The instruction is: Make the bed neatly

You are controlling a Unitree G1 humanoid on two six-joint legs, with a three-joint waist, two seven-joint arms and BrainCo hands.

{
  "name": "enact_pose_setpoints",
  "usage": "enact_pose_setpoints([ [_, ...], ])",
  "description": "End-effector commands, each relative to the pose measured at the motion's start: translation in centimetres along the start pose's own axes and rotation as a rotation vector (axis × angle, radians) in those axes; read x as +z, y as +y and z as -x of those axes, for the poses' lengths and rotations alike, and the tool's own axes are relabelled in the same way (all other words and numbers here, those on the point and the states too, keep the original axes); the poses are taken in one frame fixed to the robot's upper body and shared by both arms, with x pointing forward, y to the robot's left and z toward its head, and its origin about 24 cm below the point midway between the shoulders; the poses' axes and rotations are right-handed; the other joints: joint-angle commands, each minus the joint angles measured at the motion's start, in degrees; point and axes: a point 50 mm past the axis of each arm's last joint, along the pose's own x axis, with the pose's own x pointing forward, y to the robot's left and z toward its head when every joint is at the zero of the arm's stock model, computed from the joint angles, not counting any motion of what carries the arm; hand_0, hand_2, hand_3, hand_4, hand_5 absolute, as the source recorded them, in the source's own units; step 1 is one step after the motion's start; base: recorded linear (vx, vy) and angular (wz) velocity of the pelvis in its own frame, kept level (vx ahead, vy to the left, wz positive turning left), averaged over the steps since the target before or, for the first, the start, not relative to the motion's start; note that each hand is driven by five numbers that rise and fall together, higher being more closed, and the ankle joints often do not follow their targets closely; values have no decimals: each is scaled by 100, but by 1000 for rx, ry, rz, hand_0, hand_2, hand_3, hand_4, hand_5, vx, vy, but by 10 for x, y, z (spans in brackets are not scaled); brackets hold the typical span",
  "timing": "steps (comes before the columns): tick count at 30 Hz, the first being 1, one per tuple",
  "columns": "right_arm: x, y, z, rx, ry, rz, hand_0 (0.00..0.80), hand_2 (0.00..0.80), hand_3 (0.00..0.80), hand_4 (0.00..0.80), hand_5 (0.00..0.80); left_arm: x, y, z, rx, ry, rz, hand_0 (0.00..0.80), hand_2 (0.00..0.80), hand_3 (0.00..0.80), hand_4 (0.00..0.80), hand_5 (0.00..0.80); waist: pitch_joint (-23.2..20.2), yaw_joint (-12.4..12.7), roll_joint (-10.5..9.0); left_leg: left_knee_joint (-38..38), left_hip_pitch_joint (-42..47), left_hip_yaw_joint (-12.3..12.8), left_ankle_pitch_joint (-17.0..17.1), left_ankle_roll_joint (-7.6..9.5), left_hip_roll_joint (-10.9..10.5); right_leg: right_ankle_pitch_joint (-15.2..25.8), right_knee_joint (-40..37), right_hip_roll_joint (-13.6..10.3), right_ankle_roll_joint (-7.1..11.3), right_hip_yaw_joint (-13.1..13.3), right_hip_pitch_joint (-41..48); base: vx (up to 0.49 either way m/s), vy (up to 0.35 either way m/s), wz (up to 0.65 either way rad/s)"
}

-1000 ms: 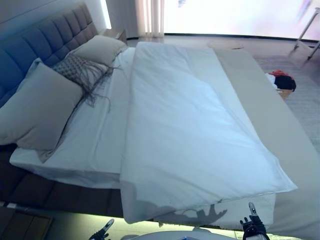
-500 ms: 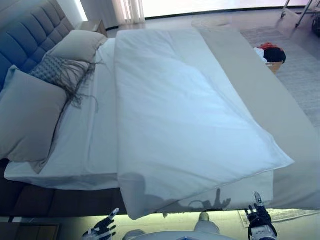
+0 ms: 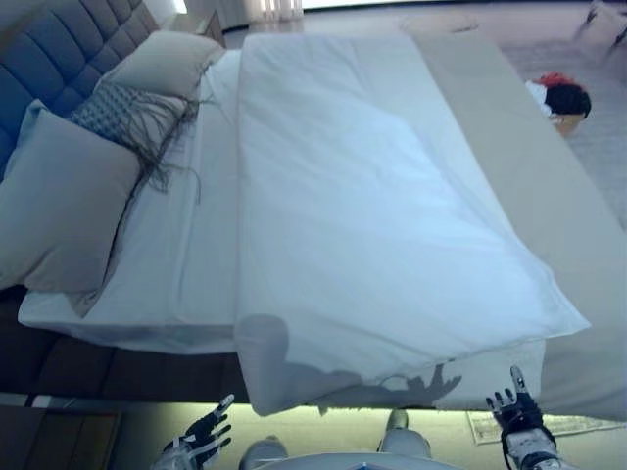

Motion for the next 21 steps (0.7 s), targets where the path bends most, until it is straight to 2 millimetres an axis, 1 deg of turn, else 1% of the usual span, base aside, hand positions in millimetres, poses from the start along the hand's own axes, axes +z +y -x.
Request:
enact_pose_setpoints([
  [1,25,39,-9,76,-46,-42,0,0,0,0,0,53,-6,-3,-72,-181,136,0,0,0,0,0,567,83,-66,705,-1107,-470,333,-63,389,-207,825,-608,371,350,-417,-275,-138,4],
  [2,31,47,-10,97,-63,-41,0,0,0,0,0,66,-11,-3,-109,-225,176,0,0,0,0,0,704,91,-46,883,-1350,-524,311,-76,397,-245,1022,-637,355,408,-663,-285,-120,0],
  [4,45,61,-11,125,-98,-33,0,0,0,0,0,85,-20,-2,-158,-296,228,0,0,0,0,0,897,107,-6,1202,-1760,-605,243,-73,407,-350,1415,-715,322,507,-1106,-230,-93,-4],
  [5,55,67,-11,139,-123,-29,0,0,0,0,0,94,-24,-1,-178,-330,247,0,0,0,0,0,1004,119,21,1427,-1989,-660,161,-67,409,-476,1704,-756,313,577,-1358,-192,-88,-6],
  [7,73,78,-10,167,-166,-24,0,0,0,0,0,105,-30,0,-198,-371,256,0,0,0,0,0,1143,155,67,1758,-2372,-769,63,-38,365,-641,2173,-848,299,698,-1783,-158,-82,-3],
  [8,77,80,-9,175,-178,-17,0,0,0,0,0,108,-31,1,-200,-379,254,0,0,0,0,0,1167,167,72,1841,-2473,-792,32,-24,349,-688,2305,-868,293,740,-1903,-141,-105,4],
  [10,99,92,-6,215,-225,4,0,0,0,0,0,123,-31,5,-206,-416,251,0,0,0,0,0,1302,218,87,2175,-2855,-882,-69,16,343,-855,2784,-927,248,836,-2309,-134,-153,-3],
  [12,119,103,-2,256,-264,26,0,0,0,0,0,134,-30,8,-203,-444,268,0,0,0,0,0,1365,248,105,2420,-3156,-954,-158,23,368,-1005,3117,-935,204,899,-2606,-64,-155,1],
  [13,129,109,0,272,-287,41,0,0,0,0,0,138,-29,10,-208,-456,282,0,0,0,0,0,1391,273,116,2599,-3257,-1015,-348,-24,388,-1208,3337,-932,245,956,-2704,-28,-150,12],
  [15,146,121,6,313,-333,56,0,0,0,0,0,143,-32,12,-231,-480,305,0,0,0,0,0,1465,313,152,2839,-3540,-1076,-446,-10,409,-1344,3656,-939,195,1016,-3004,-53,-109,11],
  [17,162,135,12,364,-373,71,0,0,0,0,0,144,-35,14,-258,-505,334,0,0,0,0,0,1520,345,189,3034,-3772,-1117,-513,-15,423,-1457,3907,-948,146,1062,-3249,-77,-60,10],
  [21,185,162,26,470,-442,101,0,0,0,0,0,142,-35,17,-294,-536,358,0,0,0,0,0,1581,428,244,3439,-4132,-1216,-658,35,438,-1637,4372,-970,52,1126,-3643,-47,-24,5],
])
